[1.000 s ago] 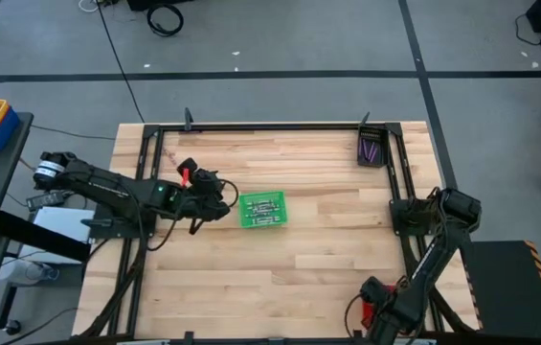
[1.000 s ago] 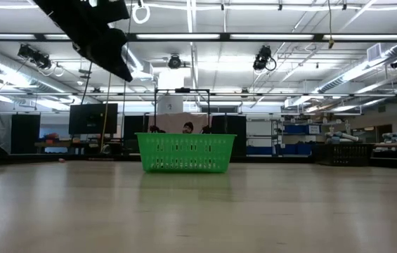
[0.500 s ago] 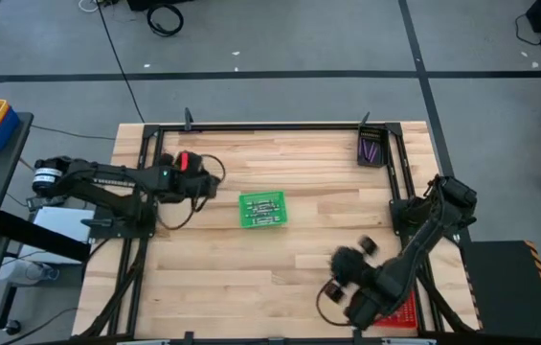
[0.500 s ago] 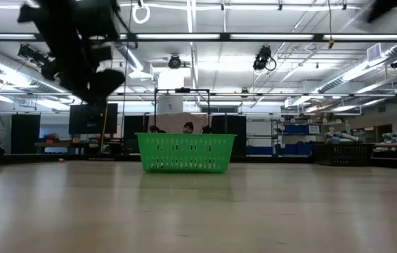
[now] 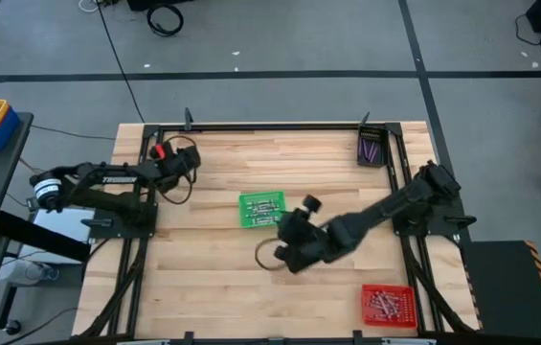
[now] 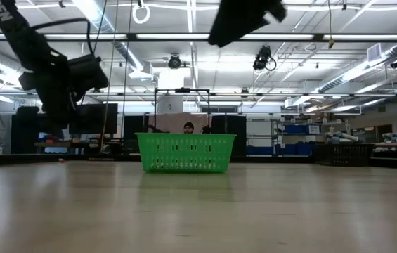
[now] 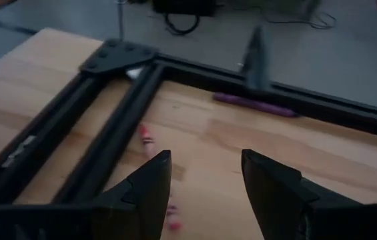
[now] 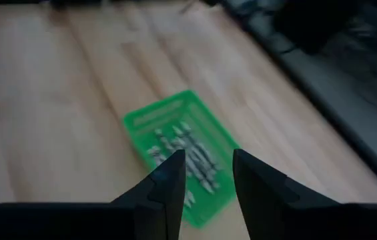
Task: Sort crayons
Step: Put the pink crayon into the red basket
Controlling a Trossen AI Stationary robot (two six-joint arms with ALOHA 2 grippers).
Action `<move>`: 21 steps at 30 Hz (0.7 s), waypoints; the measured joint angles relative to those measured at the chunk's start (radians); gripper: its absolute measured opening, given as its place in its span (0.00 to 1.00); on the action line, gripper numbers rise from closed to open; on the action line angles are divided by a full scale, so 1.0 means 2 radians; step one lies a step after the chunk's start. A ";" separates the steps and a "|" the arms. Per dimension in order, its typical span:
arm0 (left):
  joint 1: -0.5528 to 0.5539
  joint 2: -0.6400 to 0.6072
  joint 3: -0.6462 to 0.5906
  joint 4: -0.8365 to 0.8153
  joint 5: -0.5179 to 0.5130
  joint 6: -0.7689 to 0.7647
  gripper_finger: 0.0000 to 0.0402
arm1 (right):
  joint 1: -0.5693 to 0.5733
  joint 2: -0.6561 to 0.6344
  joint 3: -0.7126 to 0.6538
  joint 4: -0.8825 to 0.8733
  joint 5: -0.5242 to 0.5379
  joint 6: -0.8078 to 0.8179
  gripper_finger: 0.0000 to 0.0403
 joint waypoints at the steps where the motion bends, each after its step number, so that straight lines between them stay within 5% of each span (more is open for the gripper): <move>1: 0.009 0.000 -0.005 0.006 0.001 0.000 0.48 | -0.008 0.000 0.000 0.019 -0.017 -0.024 0.32; 11: 0.028 0.020 -0.030 0.009 -0.001 -0.047 0.48 | -0.043 0.000 0.000 0.195 -0.079 -0.209 0.32; 21: 0.053 0.170 -0.008 0.057 0.007 -0.109 0.48 | -0.066 0.000 0.000 0.335 -0.194 -0.322 0.32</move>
